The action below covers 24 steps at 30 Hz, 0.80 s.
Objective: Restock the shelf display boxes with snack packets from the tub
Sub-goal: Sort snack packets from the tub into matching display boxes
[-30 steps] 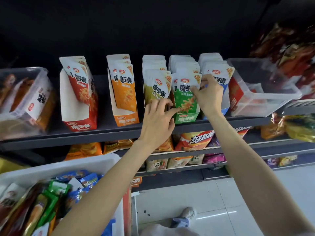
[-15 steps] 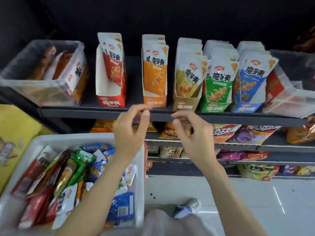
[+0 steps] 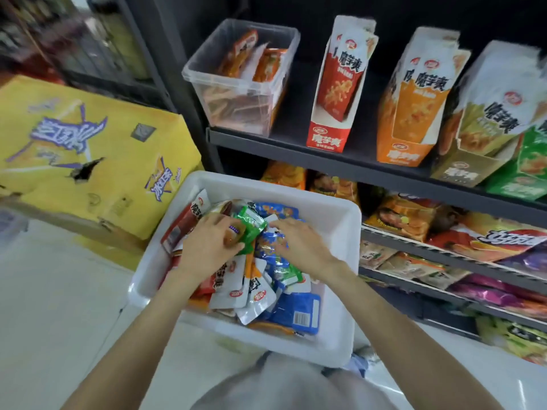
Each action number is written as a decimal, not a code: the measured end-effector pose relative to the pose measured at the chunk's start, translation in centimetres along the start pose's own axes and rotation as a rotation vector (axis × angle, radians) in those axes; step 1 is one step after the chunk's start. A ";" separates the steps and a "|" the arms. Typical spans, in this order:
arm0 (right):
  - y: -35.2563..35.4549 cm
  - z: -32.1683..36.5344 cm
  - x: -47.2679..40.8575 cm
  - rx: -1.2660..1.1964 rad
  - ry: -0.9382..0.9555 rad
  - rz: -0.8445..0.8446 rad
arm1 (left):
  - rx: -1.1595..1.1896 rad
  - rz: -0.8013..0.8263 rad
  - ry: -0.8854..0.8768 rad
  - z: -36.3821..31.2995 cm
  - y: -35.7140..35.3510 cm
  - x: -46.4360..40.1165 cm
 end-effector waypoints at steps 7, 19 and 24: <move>-1.7 1.6 -3.6 -0.142 -0.159 -0.078 | -0.100 -0.012 -0.100 0.5 -0.4 -0.2; 5.5 2.1 4.6 -0.309 -0.062 -0.600 | 1.241 0.108 0.374 -1.2 0.2 0.9; 3.8 0.3 6.1 -0.992 -0.192 -0.622 | 1.517 0.038 0.426 -4.1 -1.1 1.3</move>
Point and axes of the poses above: each hand's wrist, its own x-axis away from the middle knuckle, its own y-axis out of the back of the hand, z = x × y, the point moved 9 cm from there along -x, towards the middle knuckle, and after that the axes turned 1 degree about -z, right-handed, at the moved point
